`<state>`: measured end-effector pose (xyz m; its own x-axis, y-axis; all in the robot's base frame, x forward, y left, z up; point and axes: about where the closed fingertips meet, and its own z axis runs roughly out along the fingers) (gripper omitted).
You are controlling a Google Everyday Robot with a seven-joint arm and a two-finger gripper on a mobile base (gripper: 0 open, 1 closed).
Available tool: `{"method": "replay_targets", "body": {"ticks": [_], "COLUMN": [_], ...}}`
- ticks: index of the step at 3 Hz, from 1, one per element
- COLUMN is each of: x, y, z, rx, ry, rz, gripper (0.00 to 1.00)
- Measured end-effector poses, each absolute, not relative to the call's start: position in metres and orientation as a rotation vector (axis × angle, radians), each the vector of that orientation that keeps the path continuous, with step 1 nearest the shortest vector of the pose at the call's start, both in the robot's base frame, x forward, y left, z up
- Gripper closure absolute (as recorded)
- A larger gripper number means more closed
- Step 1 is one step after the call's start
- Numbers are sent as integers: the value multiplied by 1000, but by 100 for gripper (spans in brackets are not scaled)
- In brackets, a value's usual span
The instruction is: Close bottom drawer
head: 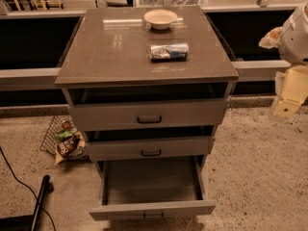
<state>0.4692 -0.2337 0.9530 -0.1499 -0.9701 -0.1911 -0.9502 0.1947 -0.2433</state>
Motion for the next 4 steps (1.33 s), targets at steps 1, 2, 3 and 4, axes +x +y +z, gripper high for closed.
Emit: {"method": "replay_targets", "body": {"ticks": [1,2,3,4], "x": [469,470,463,441], "y": [-234,-228,-207,-184], "z": [953,924,854,775], "rx": [-1817,-1872,-1992,-2082], "ry": [2172,2159,2113,2092], "rz": [-93,-83,29,202], "gripper": [0,0,0,0]}}
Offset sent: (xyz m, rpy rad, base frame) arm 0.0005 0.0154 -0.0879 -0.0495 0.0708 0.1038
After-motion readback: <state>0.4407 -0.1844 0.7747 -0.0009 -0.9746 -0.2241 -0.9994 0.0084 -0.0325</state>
